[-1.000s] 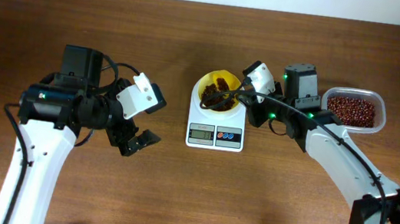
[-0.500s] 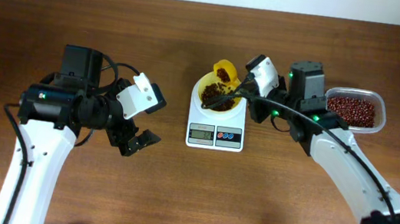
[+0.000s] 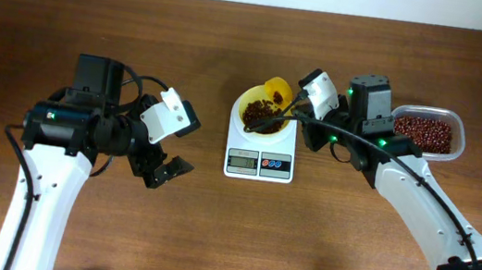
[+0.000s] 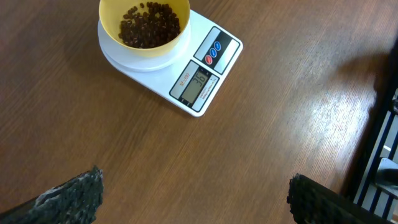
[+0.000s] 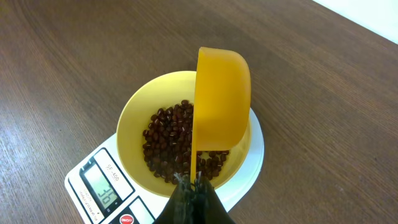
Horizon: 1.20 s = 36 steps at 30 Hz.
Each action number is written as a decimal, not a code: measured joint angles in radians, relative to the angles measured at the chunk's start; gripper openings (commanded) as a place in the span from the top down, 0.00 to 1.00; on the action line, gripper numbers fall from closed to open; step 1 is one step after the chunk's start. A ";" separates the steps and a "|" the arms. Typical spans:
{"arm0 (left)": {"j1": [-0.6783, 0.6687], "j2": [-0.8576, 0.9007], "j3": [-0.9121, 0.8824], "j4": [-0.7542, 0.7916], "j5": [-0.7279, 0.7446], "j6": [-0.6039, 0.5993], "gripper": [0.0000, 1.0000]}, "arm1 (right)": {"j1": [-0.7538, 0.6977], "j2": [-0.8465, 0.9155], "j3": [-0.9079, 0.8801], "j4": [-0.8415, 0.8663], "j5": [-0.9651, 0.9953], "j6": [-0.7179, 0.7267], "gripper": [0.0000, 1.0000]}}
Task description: Scoop item into bowl and weigh 50g on scale
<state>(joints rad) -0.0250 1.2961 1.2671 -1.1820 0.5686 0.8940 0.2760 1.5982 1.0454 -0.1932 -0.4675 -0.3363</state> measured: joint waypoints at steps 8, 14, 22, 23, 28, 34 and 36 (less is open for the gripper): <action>0.000 0.000 0.000 0.000 0.000 0.000 0.01 | 0.000 -0.006 0.007 0.016 0.000 -0.001 0.96; 0.000 0.000 0.000 0.000 0.000 0.000 0.01 | 0.000 -0.017 0.013 -0.029 0.001 -0.005 0.96; 0.000 0.000 0.000 0.000 0.000 0.000 0.01 | 0.079 -0.020 0.016 -0.043 0.121 -0.108 0.96; 0.000 0.000 0.000 0.000 0.000 0.000 0.01 | 0.091 -0.020 0.016 -0.033 0.135 -0.117 0.96; 0.000 0.000 0.000 0.000 0.000 0.000 0.01 | 0.109 -0.020 0.017 -0.009 0.189 -0.147 0.96; 0.000 0.000 0.000 0.000 0.000 0.000 0.01 | 0.107 -0.026 0.017 -0.014 0.211 -0.154 0.96; 0.000 0.000 0.000 0.000 0.000 0.000 0.01 | 0.091 -0.067 0.017 -0.016 0.252 -0.158 0.96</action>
<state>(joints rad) -0.0250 1.2961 1.2671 -1.1824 0.5686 0.8940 0.3668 1.5311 1.0622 -0.2096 -0.2153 -0.4942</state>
